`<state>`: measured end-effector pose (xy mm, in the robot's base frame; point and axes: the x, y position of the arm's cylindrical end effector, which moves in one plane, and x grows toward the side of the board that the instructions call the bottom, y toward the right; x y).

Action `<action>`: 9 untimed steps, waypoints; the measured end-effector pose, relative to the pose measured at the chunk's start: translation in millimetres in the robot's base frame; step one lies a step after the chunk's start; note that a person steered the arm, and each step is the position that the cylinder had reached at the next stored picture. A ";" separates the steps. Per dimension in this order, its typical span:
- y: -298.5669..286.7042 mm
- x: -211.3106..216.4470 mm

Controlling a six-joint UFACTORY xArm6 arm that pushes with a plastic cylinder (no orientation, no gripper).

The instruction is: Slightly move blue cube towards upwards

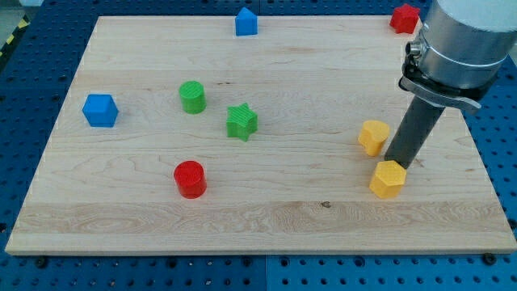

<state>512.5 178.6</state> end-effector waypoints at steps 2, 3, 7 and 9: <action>-44.6 0.0; -84.8 0.0; -307.5 -26.2; -394.4 -50.1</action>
<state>462.4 -215.8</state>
